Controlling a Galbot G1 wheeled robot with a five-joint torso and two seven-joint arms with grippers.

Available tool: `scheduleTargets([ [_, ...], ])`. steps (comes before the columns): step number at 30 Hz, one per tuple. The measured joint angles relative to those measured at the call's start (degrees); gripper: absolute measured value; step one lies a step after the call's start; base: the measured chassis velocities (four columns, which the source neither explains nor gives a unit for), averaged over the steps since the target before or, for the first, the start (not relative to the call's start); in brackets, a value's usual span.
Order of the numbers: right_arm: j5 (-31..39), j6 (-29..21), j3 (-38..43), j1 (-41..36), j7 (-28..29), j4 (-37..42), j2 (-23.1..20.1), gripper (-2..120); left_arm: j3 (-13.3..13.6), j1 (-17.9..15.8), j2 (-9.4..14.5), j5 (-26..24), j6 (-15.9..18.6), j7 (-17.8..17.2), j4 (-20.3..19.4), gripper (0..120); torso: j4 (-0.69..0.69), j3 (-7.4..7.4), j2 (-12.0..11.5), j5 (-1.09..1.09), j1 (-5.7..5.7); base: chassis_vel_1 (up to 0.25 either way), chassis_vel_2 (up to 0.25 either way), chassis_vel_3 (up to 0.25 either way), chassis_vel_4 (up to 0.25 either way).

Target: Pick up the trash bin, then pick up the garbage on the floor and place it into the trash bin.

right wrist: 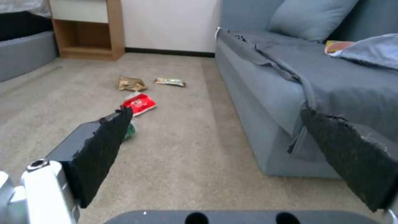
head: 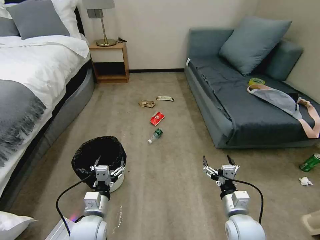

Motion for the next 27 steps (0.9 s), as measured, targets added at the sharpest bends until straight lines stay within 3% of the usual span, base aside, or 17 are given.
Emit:
scheduleTargets([
  [27,0.00,0.00,0.00,0.00,0.00,0.00,0.00,100,0.00,0.00,0.00,0.00,0.00,0.00,0.00,100,0.00,0.00,0.00,0.00,0.00,0.000,0.000,0.000,0.000],
])
